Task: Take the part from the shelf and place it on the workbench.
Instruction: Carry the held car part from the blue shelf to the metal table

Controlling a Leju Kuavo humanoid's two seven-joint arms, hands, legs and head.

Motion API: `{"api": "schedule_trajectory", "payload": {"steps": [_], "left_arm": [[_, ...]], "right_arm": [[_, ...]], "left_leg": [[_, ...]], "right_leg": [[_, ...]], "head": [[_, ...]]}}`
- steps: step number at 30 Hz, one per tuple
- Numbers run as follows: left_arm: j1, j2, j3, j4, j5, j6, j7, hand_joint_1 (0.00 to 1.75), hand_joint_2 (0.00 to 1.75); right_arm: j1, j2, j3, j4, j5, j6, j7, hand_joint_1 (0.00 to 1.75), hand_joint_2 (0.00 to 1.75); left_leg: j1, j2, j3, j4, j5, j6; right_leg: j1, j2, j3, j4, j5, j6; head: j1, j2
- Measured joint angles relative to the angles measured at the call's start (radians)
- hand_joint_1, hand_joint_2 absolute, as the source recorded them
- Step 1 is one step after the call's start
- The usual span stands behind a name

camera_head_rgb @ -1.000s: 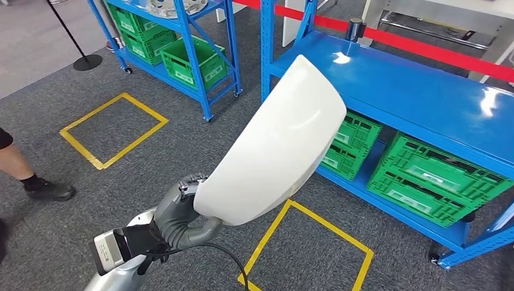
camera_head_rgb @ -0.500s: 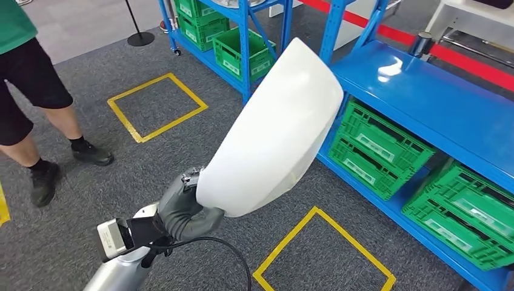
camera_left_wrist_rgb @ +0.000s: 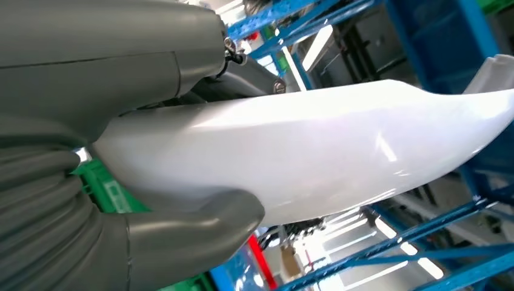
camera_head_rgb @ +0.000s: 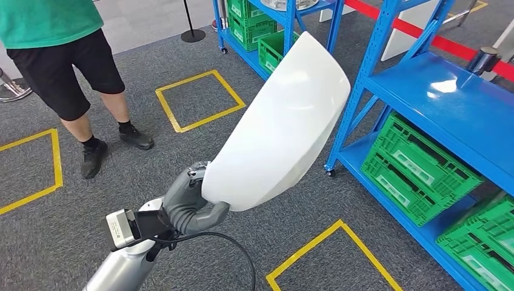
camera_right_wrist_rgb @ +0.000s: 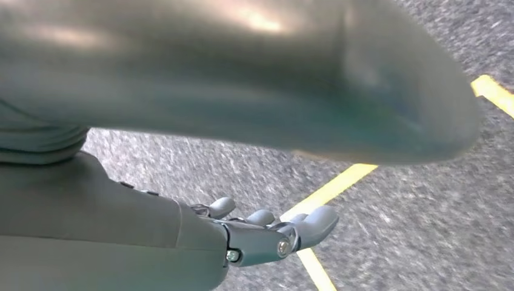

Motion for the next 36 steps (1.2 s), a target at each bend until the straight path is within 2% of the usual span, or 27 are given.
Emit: {"api": "schedule_trajectory", "payload": {"steps": [1, 2, 3, 4, 6, 8, 9, 10, 12, 13, 14, 16, 17, 18, 19, 20, 21, 23, 25, 27, 28, 30, 32, 33, 34, 35, 36], "left_arm": [[-0.003, 0.0, -0.001, 0.003, 0.001, 0.0, 0.0, 1.75, 1.75], [-0.005, 0.0, -0.002, 0.006, 0.002, 0.0, 0.0, 1.75, 1.75], [-0.006, 0.0, -0.002, 0.012, 0.003, 0.0, 0.0, 1.75, 1.75], [-0.007, 0.0, -0.003, 0.017, 0.005, 0.0, 0.0, 1.75, 1.75], [-0.012, 0.001, -0.004, 0.028, 0.01, 0.0, 0.0, 1.75, 1.75], [-0.022, 0.0, -0.006, 0.034, 0.013, 0.0, 0.0, 1.75, 1.75], [-0.028, -0.002, -0.007, 0.037, 0.014, 0.0, 0.0, 1.75, 1.75], [-0.034, -0.003, -0.008, 0.041, 0.014, -0.001, 0.0, 1.75, 1.75], [-0.042, -0.005, -0.009, 0.048, 0.015, -0.004, 0.0, 1.75, 1.75], [-0.045, -0.006, -0.01, 0.051, 0.015, -0.004, 0.0, 1.75, 1.75], [-0.049, -0.008, -0.011, 0.053, 0.015, -0.005, 0.0, 1.75, 1.75], [-0.055, -0.014, -0.013, 0.057, 0.013, -0.007, 0.004, 1.75, 1.75], [-0.055, -0.016, -0.015, 0.059, 0.009, -0.008, 0.009, 1.75, 1.75], [-0.053, -0.017, -0.017, 0.061, 0.003, -0.008, 0.014, 1.75, 1.75], [-0.05, -0.016, -0.02, 0.063, -0.003, -0.01, 0.02, 1.75, 1.75], [-0.048, -0.016, -0.022, 0.064, -0.01, -0.011, 0.026, 1.75, 1.75], [-0.046, -0.017, -0.025, 0.064, -0.015, -0.013, 0.032, 1.75, 1.75], [-0.046, -0.017, -0.029, 0.064, -0.023, -0.015, 0.039, 1.75, 1.75], [-0.046, -0.016, -0.034, 0.063, -0.026, -0.016, 0.044, 1.75, 1.75], [-0.046, -0.015, -0.037, 0.063, -0.034, -0.019, 0.054, 1.75, 1.75], [-0.046, -0.013, -0.039, 0.062, -0.037, -0.021, 0.059, 1.75, 1.75], [-0.047, -0.008, -0.041, 0.061, -0.045, -0.026, 0.066, 1.75, 1.75], [-0.049, -0.007, -0.047, 0.061, -0.05, -0.032, 0.073, 1.75, 1.75], [-0.05, -0.007, -0.052, 0.061, -0.053, -0.035, 0.078, 1.75, 1.75], [-0.05, -0.007, -0.057, 0.062, -0.056, -0.038, 0.083, 1.75, 1.75], [-0.051, -0.008, -0.063, 0.062, -0.058, -0.04, 0.088, 1.75, 1.75], [-0.053, -0.008, -0.067, 0.063, -0.059, -0.042, 0.093, 1.75, 1.75]], "right_arm": [[0.002, 0.0, 0.0, 0.0, 0.0, 0.0, 0.002, 0.0, 0.0], [0.003, 0.0, 0.0, 0.0, 0.0, 0.0, 0.005, 0.0, 0.0], [0.004, 0.0, 0.0, 0.0, 0.0, 0.0, 0.009, 0.0, 0.0], [0.004, 0.0, 0.0, 0.0, 0.0, 0.0, 0.012, 0.0, 0.0], [0.002, 0.002, 0.0, 0.0, 0.0, 0.0, 0.014, 0.0, 0.0], [0.001, 0.003, 0.0, 0.0, -0.001, 0.0, 0.014, 0.0, 0.0], [0.001, 0.003, 0.0, 0.0, -0.002, 0.0, 0.014, 0.0, 0.0], [0.0, 0.004, -0.001, 0.0, -0.002, 0.0, 0.014, 0.0, 0.0], [-0.004, 0.004, -0.001, 0.0, -0.002, 0.0, 0.014, 0.0, 0.0], [-0.006, 0.004, -0.001, 0.0, -0.002, 0.0, 0.014, 0.0, 0.0], [-0.008, 0.005, -0.001, 0.0, -0.002, 0.001, 0.015, 0.0, 0.0], [-0.007, 0.005, -0.001, 0.001, -0.002, 0.004, 0.018, 0.0, 0.0], [-0.003, 0.005, -0.001, 0.002, -0.002, 0.005, 0.02, 0.0, 0.0], [0.0, 0.005, -0.001, 0.002, -0.002, 0.005, 0.023, 0.0, 0.0], [0.002, 0.006, -0.001, 0.002, -0.002, 0.005, 0.025, 0.0, 0.0], [0.003, 0.006, -0.001, 0.003, -0.001, 0.005, 0.026, 0.0, 0.0], [0.003, 0.007, -0.001, 0.003, 0.0, 0.005, 0.026, 0.0, 0.0], [0.003, 0.008, -0.001, 0.003, 0.0, 0.005, 0.027, 0.0, 0.0], [0.002, 0.009, -0.001, 0.003, 0.0, 0.005, 0.029, 0.0, 0.0], [0.0, 0.013, -0.001, 0.003, 0.002, 0.005, 0.029, 0.0, 0.0], [-0.002, 0.016, -0.001, 0.003, 0.005, 0.004, 0.028, 0.0, 0.0], [-0.005, 0.022, -0.001, 0.003, 0.011, 0.003, 0.026, 0.0, 0.0], [-0.002, 0.025, -0.001, 0.003, 0.015, 0.003, 0.024, 0.0, 0.0], [-0.001, 0.026, -0.001, 0.003, 0.017, 0.003, 0.024, 0.0, 0.0], [0.0, 0.027, -0.001, 0.003, 0.017, 0.003, 0.023, 0.0, 0.0], [-0.001, 0.027, -0.001, 0.003, 0.017, 0.003, 0.023, 0.0, 0.0], [-0.002, 0.028, -0.001, 0.003, 0.018, 0.003, 0.023, 0.0, 0.0]], "left_leg": [[-0.001, 0.028, -0.031, 0.066, -0.035, -0.003], [0.0, 0.041, -0.062, 0.133, -0.065, -0.005], [0.002, 0.047, -0.083, 0.182, -0.081, -0.007], [0.002, 0.05, -0.087, 0.198, -0.078, -0.008], [0.003, 0.066, -0.037, 0.112, -0.028, -0.005], [-0.003, 0.114, 0.037, -0.022, 0.017, 0.004], [-0.006, 0.13, 0.058, -0.062, 0.026, 0.011], [-0.01, 0.137, 0.066, -0.081, 0.027, 0.017], [-0.012, 0.11, 0.064, -0.088, 0.032, 0.03], [-0.01, 0.098, 0.064, -0.091, 0.035, 0.037], [-0.008, 0.086, 0.065, -0.095, 0.039, 0.043], [-0.004, 0.061, 0.065, -0.098, 0.044, 0.051], [-0.004, 0.047, 0.063, -0.097, 0.044, 0.054], [-0.004, 0.032, 0.062, -0.097, 0.045, 0.054], [-0.004, 0.016, 0.061, -0.096, 0.045, 0.054], [-0.004, 0.0, 0.061, -0.094, 0.046, 0.053], [-0.003, -0.015, 0.061, -0.092, 0.046, 0.051], [-0.002, -0.044, 0.058, -0.085, 0.045, 0.042], [-0.001, -0.068, 0.051, -0.082, 0.046, 0.028], [0.001, -0.089, 0.045, -0.087, 0.052, 0.013], [0.001, -0.084, 0.041, -0.084, 0.051, 0.007], [-0.002, -0.032, 0.014, -0.03, 0.014, 0.0], [-0.003, 0.03, -0.043, 0.097, -0.055, -0.004], [-0.002, 0.043, -0.07, 0.159, -0.081, -0.005], [-0.002, 0.048, -0.083, 0.192, -0.089, -0.005], [-0.001, 0.052, -0.077, 0.186, -0.079, -0.004], [-0.002, 0.058, -0.05, 0.142, -0.053, -0.002]], "right_leg": [[0.002, -0.014, 0.0, 0.0, -0.001, -0.004], [0.004, -0.029, -0.001, 0.0, -0.002, -0.006], [0.005, -0.044, -0.001, 0.0, -0.002, -0.007], [0.006, -0.059, -0.001, 0.001, -0.003, -0.007], [0.006, -0.086, 0.001, 0.001, -0.004, -0.004], [0.01, -0.11, 0.005, 0.002, -0.009, 0.003], [0.012, -0.121, 0.007, 0.003, -0.011, 0.009], [0.015, -0.132, 0.01, 0.003, -0.013, 0.014], [0.014, -0.152, 0.015, 0.002, -0.015, 0.026], [0.011, -0.142, 0.015, 0.008, -0.022, 0.032], [0.008, -0.115, 0.007, 0.032, -0.039, 0.037], [0.005, -0.042, -0.042, 0.139, -0.098, 0.043], [0.005, -0.02, -0.077, 0.209, -0.128, 0.045], [0.005, -0.012, -0.107, 0.264, -0.145, 0.045], [0.005, -0.009, -0.123, 0.287, -0.141, 0.045], [0.004, -0.006, -0.12, 0.27, -0.118, 0.045], [0.002, 0.002, -0.097, 0.215, -0.08, 0.044], [-0.002, 0.044, -0.037, 0.077, -0.018, 0.043], [-0.002, 0.068, -0.011, 0.015, -0.002, 0.038], [0.001, 0.047, -0.01, 0.011, 0.0, 0.026], [0.001, 0.035, -0.009, 0.008, 0.003, 0.019], [0.001, 0.009, -0.008, 0.002, 0.007, 0.004], [0.006, -0.019, -0.008, 0.001, 0.006, -0.005], [0.009, -0.034, -0.008, 0.001, 0.006, -0.006], [0.01, -0.049, -0.008, 0.001, 0.005, -0.007], [0.012, -0.064, -0.008, 0.002, 0.005, -0.007], [0.012, -0.077, -0.007, 0.002, 0.004, -0.006]], "head": [[-0.004, 0.0], [-0.005, 0.0], [-0.005, 0.0], [-0.005, 0.0], [-0.006, 0.0], [-0.006, 0.0], [-0.005, 0.0], [-0.003, 0.0], [-0.001, 0.0], [-0.001, 0.0], [0.0, 0.0], [0.005, 0.0], [0.007, 0.0], [0.008, 0.0], [0.008, 0.0], [0.009, 0.0], [0.009, 0.0], [0.011, 0.0], [0.011, 0.0], [0.011, 0.0], [0.01, 0.0], [0.003, 0.0], [-0.004, 0.0], [-0.005, 0.0], [-0.005, 0.0], [-0.005, 0.0], [-0.005, 0.0]]}}
